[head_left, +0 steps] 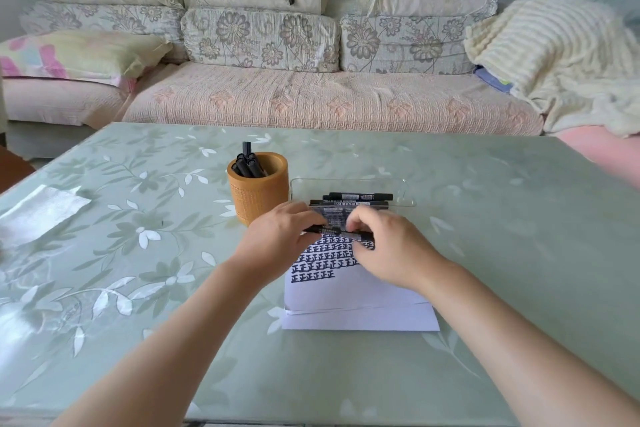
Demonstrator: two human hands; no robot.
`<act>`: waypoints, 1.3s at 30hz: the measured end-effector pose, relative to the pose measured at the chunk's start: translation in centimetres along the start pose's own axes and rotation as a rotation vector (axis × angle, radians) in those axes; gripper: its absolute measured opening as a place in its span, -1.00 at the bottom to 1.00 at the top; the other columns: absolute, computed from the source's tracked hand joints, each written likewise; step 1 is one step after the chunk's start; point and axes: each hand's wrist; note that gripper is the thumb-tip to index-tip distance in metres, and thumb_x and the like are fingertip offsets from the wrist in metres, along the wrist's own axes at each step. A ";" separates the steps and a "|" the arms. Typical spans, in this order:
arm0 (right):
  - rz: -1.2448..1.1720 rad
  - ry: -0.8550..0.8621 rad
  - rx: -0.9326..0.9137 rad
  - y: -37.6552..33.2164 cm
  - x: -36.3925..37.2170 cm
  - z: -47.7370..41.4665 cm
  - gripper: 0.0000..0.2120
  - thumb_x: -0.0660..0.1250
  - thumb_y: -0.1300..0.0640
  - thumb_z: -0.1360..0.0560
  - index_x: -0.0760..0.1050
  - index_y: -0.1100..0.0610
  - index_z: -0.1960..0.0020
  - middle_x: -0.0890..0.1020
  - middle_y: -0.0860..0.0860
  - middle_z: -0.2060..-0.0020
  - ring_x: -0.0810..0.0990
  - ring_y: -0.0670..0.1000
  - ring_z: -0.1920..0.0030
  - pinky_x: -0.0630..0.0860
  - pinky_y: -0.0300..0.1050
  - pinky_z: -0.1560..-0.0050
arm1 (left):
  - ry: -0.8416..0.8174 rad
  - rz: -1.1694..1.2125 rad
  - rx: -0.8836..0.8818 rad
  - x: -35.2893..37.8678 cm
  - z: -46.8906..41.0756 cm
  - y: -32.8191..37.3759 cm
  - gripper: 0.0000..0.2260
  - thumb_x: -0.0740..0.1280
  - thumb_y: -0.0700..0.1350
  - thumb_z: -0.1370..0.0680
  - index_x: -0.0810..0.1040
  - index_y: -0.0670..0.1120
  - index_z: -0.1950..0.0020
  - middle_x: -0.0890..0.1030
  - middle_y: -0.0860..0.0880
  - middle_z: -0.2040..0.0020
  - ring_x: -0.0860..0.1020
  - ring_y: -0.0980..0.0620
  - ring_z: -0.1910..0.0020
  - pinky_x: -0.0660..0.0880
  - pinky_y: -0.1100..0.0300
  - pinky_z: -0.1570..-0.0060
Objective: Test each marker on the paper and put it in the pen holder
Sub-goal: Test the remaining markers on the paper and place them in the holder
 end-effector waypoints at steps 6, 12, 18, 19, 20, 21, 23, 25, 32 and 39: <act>-0.015 -0.163 0.023 -0.8 0.7 0.0 -0.75 0.16 0.08 -0.60 0.48 -0.07 -0.23 0.62 -0.05 0.00 0.54 0.02 0.05 0.46 -0.04 0.04 | -0.025 0.047 0.058 1.2 0.4 1.2 -0.77 0.43 -0.06 -0.50 0.60 0.01 -0.14 0.60 0.07 0.11 0.55 0.05 0.10 0.46 0.21 0.20; 0.096 -0.237 0.020 0.0 0.1 0.0 -0.75 0.12 -0.05 -0.64 0.50 0.02 -0.15 0.60 0.00 0.00 0.53 0.09 -0.05 0.47 0.08 -0.06 | -0.074 0.013 0.136 0.9 0.5 0.7 -0.83 0.42 -0.08 -0.51 0.56 -0.03 -0.07 0.57 0.07 0.15 0.52 0.04 0.14 0.48 0.16 0.24; 0.059 -0.208 -0.058 0.5 0.4 0.4 -0.80 0.22 0.04 -0.62 0.54 0.13 0.01 0.56 -0.01 0.22 0.49 0.06 0.14 0.45 0.05 0.07 | -0.181 0.061 0.159 1.0 0.5 0.8 -0.90 0.31 -0.09 -0.58 0.59 -0.09 0.01 0.54 0.02 0.21 0.47 0.03 0.22 0.41 0.15 0.29; 0.075 -0.172 -0.097 0.7 0.6 0.4 -0.81 0.24 0.05 -0.61 0.55 0.14 0.00 0.57 0.01 0.22 0.50 0.07 0.13 0.45 0.06 0.08 | -0.201 0.080 0.146 0.9 0.5 0.7 -0.89 0.30 -0.09 -0.59 0.59 -0.10 0.00 0.53 0.02 0.21 0.45 0.05 0.24 0.38 0.17 0.29; 0.096 -0.125 -0.144 0.8 0.7 0.5 -0.83 0.27 0.07 -0.60 0.56 0.15 0.00 0.56 0.01 0.23 0.51 0.08 0.15 0.46 0.06 0.12 | -0.220 0.108 0.124 0.8 0.4 0.8 -0.88 0.29 -0.09 -0.60 0.59 -0.11 0.01 0.53 0.02 0.22 0.42 0.10 0.27 0.34 0.22 0.30; 0.131 -0.074 -0.192 0.8 0.8 0.5 -0.86 0.30 0.09 -0.58 0.57 0.15 0.00 0.54 0.01 0.25 0.52 0.09 0.18 0.47 0.05 0.18 | -0.240 0.146 0.094 0.7 0.4 0.9 -0.87 0.29 -0.09 -0.60 0.60 -0.11 0.02 0.52 0.04 0.24 0.39 0.16 0.30 0.30 0.29 0.31; 0.223 0.030 -0.293 0.8 0.6 0.5 -0.91 0.38 0.14 -0.52 0.59 0.13 0.01 0.51 0.00 0.30 0.53 0.10 0.26 0.42 -0.08 0.33 | -0.268 0.225 0.025 0.4 0.4 1.0 -0.85 0.30 -0.07 -0.60 0.59 -0.10 0.08 0.49 0.09 0.31 0.40 0.17 0.34 0.27 0.33 0.33; 0.285 0.110 -0.359 0.5 0.4 0.5 -0.90 0.43 0.15 -0.46 0.59 0.12 0.03 0.49 -0.02 0.33 0.50 0.07 0.32 0.26 -0.20 0.35 | -0.284 0.284 -0.046 0.1 0.4 0.8 -0.83 0.30 -0.05 -0.60 0.58 -0.08 0.13 0.50 0.08 0.35 0.41 0.13 0.35 0.31 0.27 0.35; -0.030 -0.123 -0.058 0.1 0.6 0.4 -0.72 0.23 -0.05 -0.60 0.53 0.14 0.11 0.49 0.02 0.37 0.43 0.04 0.30 0.37 -0.04 0.26 | -0.142 0.065 0.199 -0.7 0.6 0.2 -0.85 0.31 -0.06 -0.57 0.63 -0.09 0.01 0.53 0.05 0.27 0.42 0.09 0.28 0.35 0.24 0.30; 0.201 0.089 -0.321 0.1 0.0 0.6 -0.88 0.36 0.04 -0.53 0.59 0.04 -0.02 0.44 -0.13 0.34 0.48 0.01 0.29 0.35 -0.15 0.35 | -0.207 0.101 0.119 -1.0 1.0 0.6 -0.76 0.22 0.02 -0.62 0.58 -0.10 0.03 0.56 0.05 0.24 0.45 0.08 0.25 0.37 0.21 0.27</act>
Point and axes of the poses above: each hand's wrist, its own z-axis away from the middle knuckle, its own x-axis out of the palm, y = z × x
